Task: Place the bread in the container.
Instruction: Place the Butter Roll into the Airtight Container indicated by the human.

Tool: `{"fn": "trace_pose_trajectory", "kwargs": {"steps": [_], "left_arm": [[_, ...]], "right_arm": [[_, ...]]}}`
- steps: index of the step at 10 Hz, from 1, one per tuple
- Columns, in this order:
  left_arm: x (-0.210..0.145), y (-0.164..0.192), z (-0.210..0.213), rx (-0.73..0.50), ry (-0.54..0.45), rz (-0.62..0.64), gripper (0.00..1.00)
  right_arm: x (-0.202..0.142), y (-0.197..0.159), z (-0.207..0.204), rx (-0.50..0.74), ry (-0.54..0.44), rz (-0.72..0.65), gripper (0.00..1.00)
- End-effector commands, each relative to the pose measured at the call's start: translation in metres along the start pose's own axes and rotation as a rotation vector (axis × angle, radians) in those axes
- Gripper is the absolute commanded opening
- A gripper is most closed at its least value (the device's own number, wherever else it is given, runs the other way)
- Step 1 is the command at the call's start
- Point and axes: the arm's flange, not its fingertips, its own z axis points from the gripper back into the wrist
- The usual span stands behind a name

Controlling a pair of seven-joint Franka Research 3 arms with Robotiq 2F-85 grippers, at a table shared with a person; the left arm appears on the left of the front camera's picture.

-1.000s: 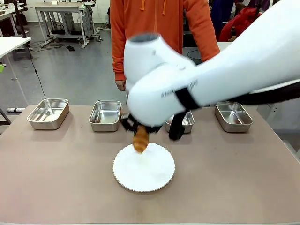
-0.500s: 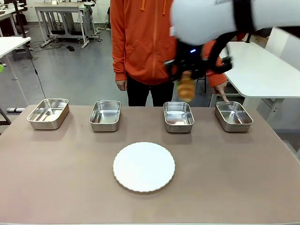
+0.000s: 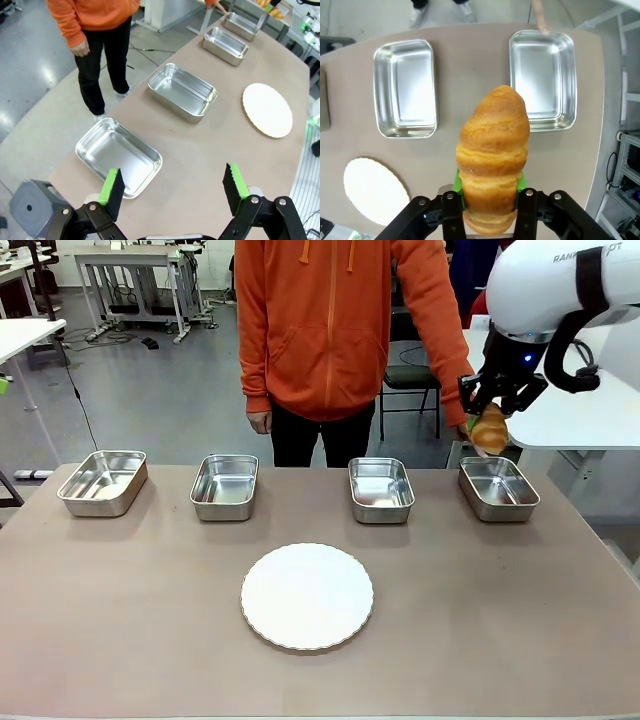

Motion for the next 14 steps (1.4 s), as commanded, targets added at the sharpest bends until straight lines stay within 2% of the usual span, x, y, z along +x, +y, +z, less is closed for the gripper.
{"fn": "trace_pose_trajectory", "kwargs": {"steps": [1,4,5,6,9,11,14], "left_arm": [[0.002,-0.001,0.000,-0.003,-0.009,-0.003,1.00],[0.002,-0.001,0.000,-0.003,-0.009,-0.003,1.00],[0.002,-0.001,0.000,-0.003,-0.009,-0.003,1.00],[0.002,-0.001,0.000,-0.003,-0.009,-0.003,1.00],[0.002,-0.001,0.000,-0.003,-0.009,-0.003,1.00],[0.002,-0.001,0.000,-0.003,-0.009,-0.003,1.00],[0.002,-0.001,0.000,-0.003,-0.009,-0.003,1.00]], "right_arm": [[-0.006,0.025,0.022,-0.006,-0.009,0.026,0.42],[-0.005,0.019,0.012,0.002,-0.007,0.031,0.42],[0.023,-0.016,-0.006,0.016,-0.018,-0.104,0.42],[0.035,-0.044,-0.023,0.022,-0.006,-0.123,0.42],[0.050,-0.096,-0.073,0.093,-0.043,-0.067,0.42],[0.054,-0.112,-0.107,0.141,-0.020,-0.023,0.42],[0.055,-0.122,-0.138,0.122,0.040,0.019,0.42]]}}
